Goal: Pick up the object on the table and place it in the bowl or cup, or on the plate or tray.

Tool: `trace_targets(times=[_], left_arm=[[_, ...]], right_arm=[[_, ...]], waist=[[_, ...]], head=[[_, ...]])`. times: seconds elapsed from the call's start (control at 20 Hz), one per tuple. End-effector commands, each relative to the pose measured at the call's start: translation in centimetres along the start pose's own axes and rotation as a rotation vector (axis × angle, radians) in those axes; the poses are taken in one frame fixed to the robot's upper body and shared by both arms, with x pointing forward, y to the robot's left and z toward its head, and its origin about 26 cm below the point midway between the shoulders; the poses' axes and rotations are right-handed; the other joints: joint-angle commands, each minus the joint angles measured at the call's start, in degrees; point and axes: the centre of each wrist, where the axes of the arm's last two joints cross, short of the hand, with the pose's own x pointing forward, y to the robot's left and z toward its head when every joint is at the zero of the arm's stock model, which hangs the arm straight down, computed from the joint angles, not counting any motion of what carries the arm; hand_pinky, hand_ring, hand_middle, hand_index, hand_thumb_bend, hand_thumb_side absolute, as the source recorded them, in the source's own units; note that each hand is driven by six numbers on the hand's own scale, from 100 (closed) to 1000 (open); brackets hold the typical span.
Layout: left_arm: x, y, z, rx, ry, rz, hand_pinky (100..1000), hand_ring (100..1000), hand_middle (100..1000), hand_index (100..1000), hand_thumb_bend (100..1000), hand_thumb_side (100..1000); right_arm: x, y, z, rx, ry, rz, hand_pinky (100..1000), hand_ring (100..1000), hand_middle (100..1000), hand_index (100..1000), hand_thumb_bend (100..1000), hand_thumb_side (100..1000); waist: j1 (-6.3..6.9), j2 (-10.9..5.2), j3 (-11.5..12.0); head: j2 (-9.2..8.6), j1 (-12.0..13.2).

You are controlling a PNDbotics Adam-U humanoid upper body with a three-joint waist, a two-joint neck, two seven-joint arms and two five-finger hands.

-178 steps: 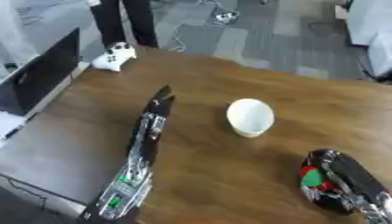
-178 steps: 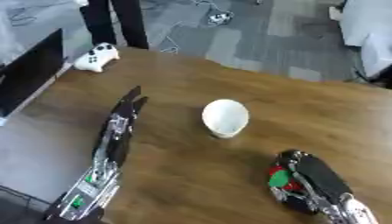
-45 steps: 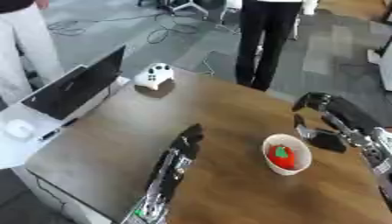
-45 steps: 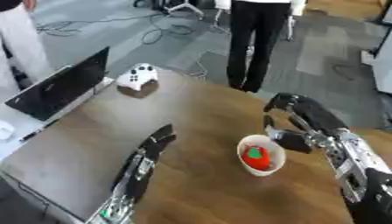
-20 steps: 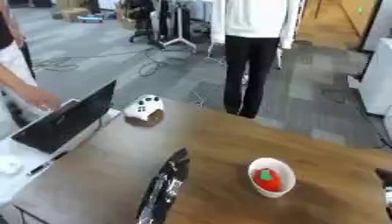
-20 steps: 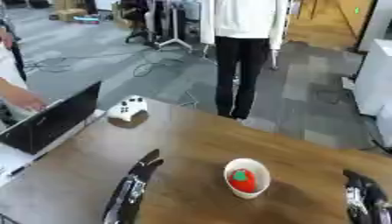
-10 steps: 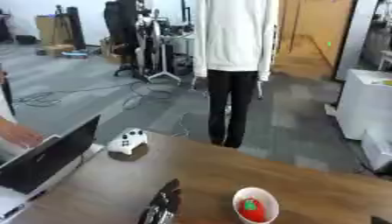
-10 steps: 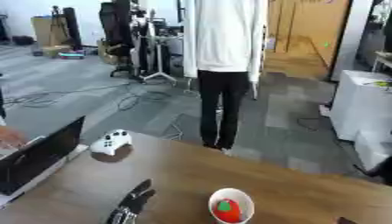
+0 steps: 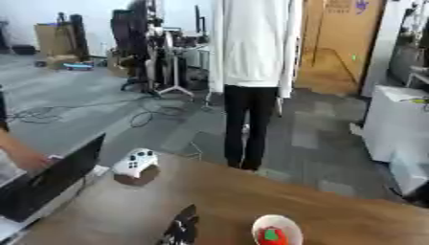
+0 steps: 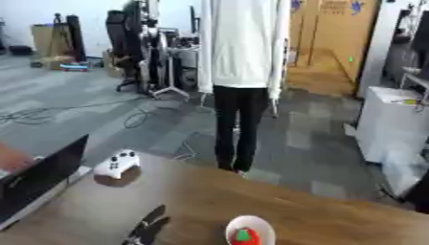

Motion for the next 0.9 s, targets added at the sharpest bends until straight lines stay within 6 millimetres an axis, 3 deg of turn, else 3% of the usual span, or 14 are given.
trace_targets(times=[0.05,0.25,0.45,0.9], left_arm=[[0.53,-0.24,-0.34,0.000,-0.027,0.006,1000,904,927,903,586,860],[0.44,-0.41,-0.29,0.002,-0.024,0.012,1000,904,928,903,585,860],[0.37,-0.45,-0.23,0.002,-0.021,0.015,1000,905,928,903,584,860],[0.36,-0.47,-0.18,-0.002,-0.019,0.014,1000,905,928,903,582,860]], right_arm=[[0.58,-0.02,-0.30,-0.016,-0.025,-0.009,974,886,780,768,100,698],[0.50,0.08,-0.27,-0.023,-0.023,-0.007,973,885,780,768,100,697],[0.50,0.12,-0.30,-0.024,-0.026,0.000,974,886,780,768,100,693],[0.41,0.25,-0.27,-0.015,-0.026,0.009,975,887,780,768,100,687]], waist=[[0.00,-0.50,-0.10],[-0.07,-0.49,-0.17],[0.02,-0.41,-0.24],[0.35,-0.10,-0.24]], head=[[-1.53,0.09],[-4.39,0.83],[-5.77,0.60],[-5.93,-0.15]])
